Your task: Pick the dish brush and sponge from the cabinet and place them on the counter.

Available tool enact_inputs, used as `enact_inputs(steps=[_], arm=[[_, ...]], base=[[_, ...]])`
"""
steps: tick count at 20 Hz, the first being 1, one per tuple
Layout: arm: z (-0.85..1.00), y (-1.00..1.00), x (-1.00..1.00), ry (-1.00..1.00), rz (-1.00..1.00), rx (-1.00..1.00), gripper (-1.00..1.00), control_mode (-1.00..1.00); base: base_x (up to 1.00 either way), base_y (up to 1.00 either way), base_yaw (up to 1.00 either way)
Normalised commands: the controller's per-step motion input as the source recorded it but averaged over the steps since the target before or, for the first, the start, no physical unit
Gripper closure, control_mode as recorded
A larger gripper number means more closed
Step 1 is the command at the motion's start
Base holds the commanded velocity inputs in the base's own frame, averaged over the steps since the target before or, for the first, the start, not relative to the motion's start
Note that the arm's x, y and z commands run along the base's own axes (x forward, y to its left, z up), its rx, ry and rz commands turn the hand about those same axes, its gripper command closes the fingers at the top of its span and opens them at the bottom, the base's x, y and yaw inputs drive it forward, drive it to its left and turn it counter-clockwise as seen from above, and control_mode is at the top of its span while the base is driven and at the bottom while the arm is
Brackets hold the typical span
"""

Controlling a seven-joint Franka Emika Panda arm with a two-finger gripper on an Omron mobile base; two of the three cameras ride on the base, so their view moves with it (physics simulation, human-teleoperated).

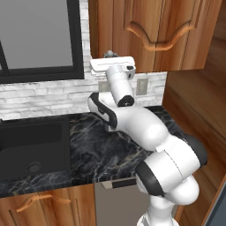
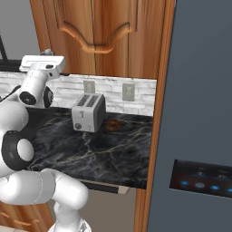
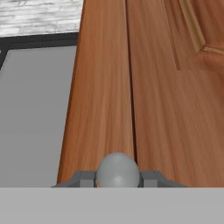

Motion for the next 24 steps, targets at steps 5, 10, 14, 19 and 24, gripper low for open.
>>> enact_inputs(steps=[5, 10, 14, 19, 24], arm=[[0.23, -0.03, 0.05, 0.04, 0.00, 0.04, 1.00, -1.00], [0.25, -0.15, 0.00, 0.09, 0.02, 0.02, 1.00, -1.00], [0.27, -0.17, 0.00, 0.13, 0.05, 0.00, 1.00, -1.00], [0.18, -0.16, 0.03, 0.25, 0.11, 0.00, 1.00, -1.00], [0.13, -0.17, 0.12, 0.32, 0.15, 0.01, 1.00, -1.00]], base=[[0.00, 0.00, 0.00], [0.00, 0.00, 0.00], [0.00, 0.00, 0.00], [0.00, 0.00, 0.00], [0.00, 0.00, 0.00]])
